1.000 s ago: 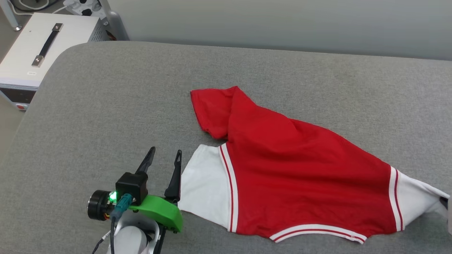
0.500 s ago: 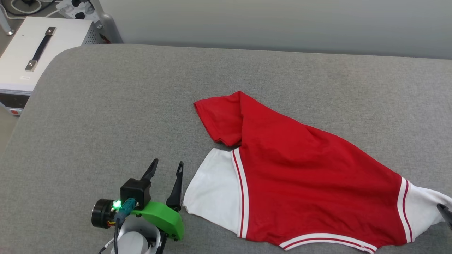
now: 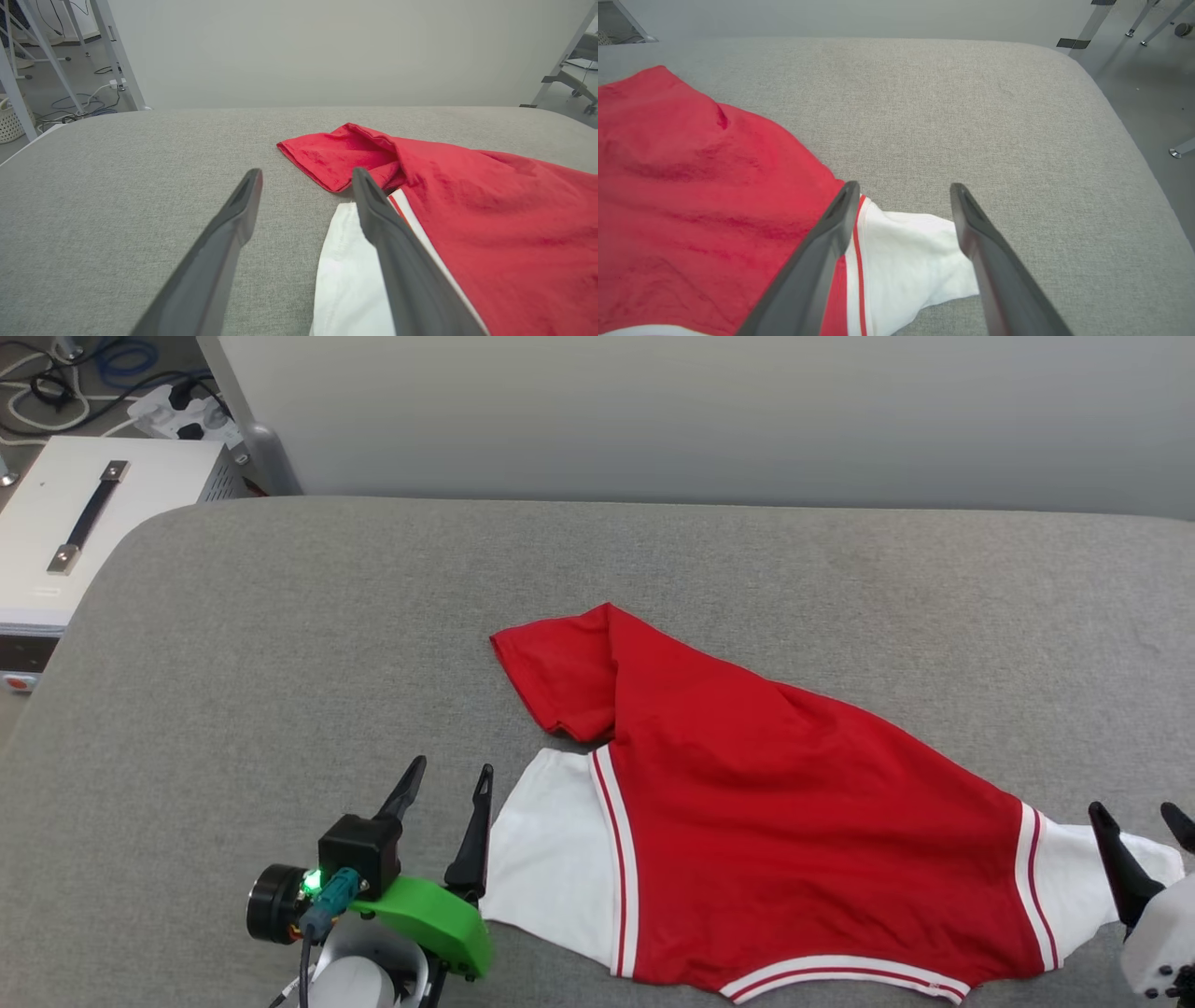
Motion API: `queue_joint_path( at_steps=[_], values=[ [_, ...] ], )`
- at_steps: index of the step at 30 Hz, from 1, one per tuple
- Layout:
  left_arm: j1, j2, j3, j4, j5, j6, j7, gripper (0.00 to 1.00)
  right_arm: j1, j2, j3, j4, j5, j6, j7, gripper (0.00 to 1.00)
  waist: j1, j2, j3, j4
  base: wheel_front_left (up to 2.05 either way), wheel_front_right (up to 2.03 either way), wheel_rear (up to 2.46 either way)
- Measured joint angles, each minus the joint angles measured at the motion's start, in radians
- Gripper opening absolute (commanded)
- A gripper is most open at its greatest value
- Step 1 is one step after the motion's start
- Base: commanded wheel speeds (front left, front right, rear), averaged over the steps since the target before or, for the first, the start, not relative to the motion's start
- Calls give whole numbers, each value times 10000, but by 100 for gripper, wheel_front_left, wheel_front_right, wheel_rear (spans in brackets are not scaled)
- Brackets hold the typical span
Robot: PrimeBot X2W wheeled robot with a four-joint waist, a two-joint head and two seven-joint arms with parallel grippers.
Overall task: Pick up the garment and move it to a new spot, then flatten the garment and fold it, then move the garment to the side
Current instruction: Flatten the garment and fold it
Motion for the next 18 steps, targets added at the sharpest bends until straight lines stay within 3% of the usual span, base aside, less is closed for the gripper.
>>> queue_joint_path(
  at_steps=[7,11,18],
  values=[
    [201,23,-232,-13,-150,-82,134,100,413,713,-27,-267,-533,0,-1791,100,0,0,57,-279,0,0,0],
    [252,77,-374,-19,-148,-82,587,100,439,934,-31,-180,-539,0,-2165,100,0,0,146,-413,0,0,0],
    [241,715,-769,-376,364,27,3285,100,431,1149,-19,-104,-669,0,-2219,100,0,-1,373,-638,0,0,0]
  ],
)
